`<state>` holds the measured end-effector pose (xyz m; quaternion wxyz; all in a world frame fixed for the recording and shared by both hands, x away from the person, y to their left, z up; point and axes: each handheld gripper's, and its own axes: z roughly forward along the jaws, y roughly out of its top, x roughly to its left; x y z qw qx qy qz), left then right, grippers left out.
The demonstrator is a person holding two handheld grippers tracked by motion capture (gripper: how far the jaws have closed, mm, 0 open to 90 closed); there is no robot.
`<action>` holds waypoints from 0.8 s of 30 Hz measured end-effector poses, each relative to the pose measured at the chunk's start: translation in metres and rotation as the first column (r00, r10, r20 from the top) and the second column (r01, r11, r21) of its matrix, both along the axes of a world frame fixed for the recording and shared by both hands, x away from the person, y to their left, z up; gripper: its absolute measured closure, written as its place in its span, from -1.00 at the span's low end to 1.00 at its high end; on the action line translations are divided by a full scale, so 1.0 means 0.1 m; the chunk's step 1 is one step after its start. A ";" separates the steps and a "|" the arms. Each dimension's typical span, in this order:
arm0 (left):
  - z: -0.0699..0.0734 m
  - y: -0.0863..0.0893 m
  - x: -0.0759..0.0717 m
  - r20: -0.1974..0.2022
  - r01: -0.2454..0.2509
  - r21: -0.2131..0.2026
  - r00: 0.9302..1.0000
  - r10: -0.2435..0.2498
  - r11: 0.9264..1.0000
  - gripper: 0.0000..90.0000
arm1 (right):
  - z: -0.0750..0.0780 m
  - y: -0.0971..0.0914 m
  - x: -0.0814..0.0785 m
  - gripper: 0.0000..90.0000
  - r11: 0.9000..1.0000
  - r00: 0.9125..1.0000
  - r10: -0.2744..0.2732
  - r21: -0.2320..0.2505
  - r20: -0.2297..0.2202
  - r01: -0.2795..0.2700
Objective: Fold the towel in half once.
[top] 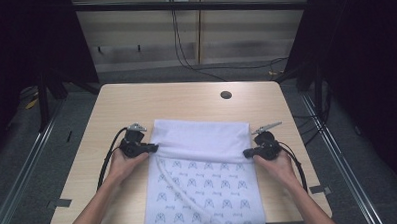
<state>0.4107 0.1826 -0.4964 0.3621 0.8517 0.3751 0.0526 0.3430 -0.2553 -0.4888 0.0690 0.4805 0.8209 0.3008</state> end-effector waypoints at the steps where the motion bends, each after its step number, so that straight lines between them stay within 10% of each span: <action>1: 0.00 -0.02 0.13 0.014 -0.001 0.020 1.000 0.000 1.000 0.94 | -0.01 0.00 0.13 0.94 1.000 1.000 -0.006 -0.002 0.012 0.006; 15: -0.10 -0.04 0.62 0.078 -0.111 -0.038 0.990 0.113 0.993 0.94 | -0.13 -0.05 0.87 0.94 0.988 0.981 -0.149 0.051 0.124 0.143; 20: -0.13 0.01 0.70 0.022 -0.149 -0.114 0.988 0.153 0.982 0.94 | -0.13 -0.04 1.02 0.93 0.989 0.981 -0.147 0.039 0.125 0.143; 24: -0.06 0.00 0.70 0.043 -0.115 -0.066 0.992 0.118 0.991 0.94 | -0.09 -0.05 1.06 0.94 0.993 0.986 -0.118 0.045 0.121 0.113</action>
